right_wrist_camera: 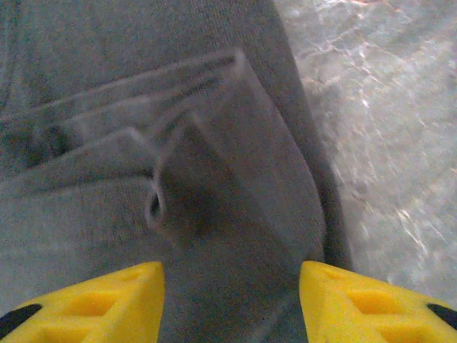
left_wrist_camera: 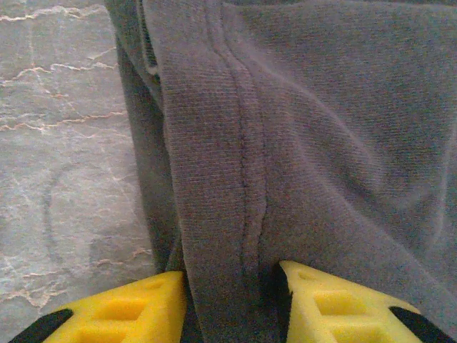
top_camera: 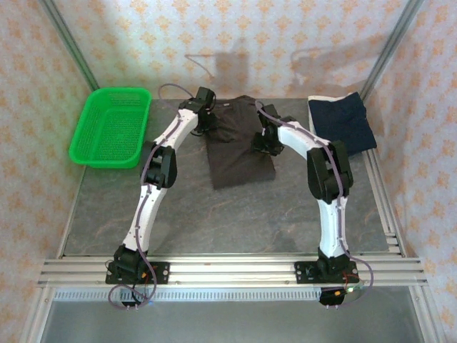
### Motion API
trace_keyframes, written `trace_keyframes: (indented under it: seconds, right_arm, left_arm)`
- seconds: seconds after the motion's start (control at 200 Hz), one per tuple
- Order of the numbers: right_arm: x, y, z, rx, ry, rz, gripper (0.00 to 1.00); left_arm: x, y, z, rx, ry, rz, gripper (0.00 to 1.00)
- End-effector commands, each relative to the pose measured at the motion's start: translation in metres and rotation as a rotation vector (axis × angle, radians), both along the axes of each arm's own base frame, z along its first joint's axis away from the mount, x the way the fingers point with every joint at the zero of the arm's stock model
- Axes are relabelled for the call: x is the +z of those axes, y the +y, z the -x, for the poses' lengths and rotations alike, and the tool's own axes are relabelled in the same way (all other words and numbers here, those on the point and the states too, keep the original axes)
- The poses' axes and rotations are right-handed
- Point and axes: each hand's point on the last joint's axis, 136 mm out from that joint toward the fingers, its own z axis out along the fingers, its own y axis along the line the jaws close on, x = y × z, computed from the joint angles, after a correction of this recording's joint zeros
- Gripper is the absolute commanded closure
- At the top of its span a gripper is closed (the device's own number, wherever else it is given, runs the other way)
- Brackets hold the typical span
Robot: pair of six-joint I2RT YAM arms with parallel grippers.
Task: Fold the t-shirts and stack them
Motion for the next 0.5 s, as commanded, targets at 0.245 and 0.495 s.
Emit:
trace_keyframes:
  seconds: [0.245,0.495]
  right_arm:
    - [-0.018,0.008,0.072,0.024,0.032,-0.055,0.58]
    - [-0.044,-0.003,0.139,-0.016,0.112,-0.055,0.74]
  left_arm:
    - [0.034,0.019,0.014,0.008,0.015,-0.006,0.63]
    - [0.099,0.021,0.041,-0.015,-0.053,-0.027,0.61]
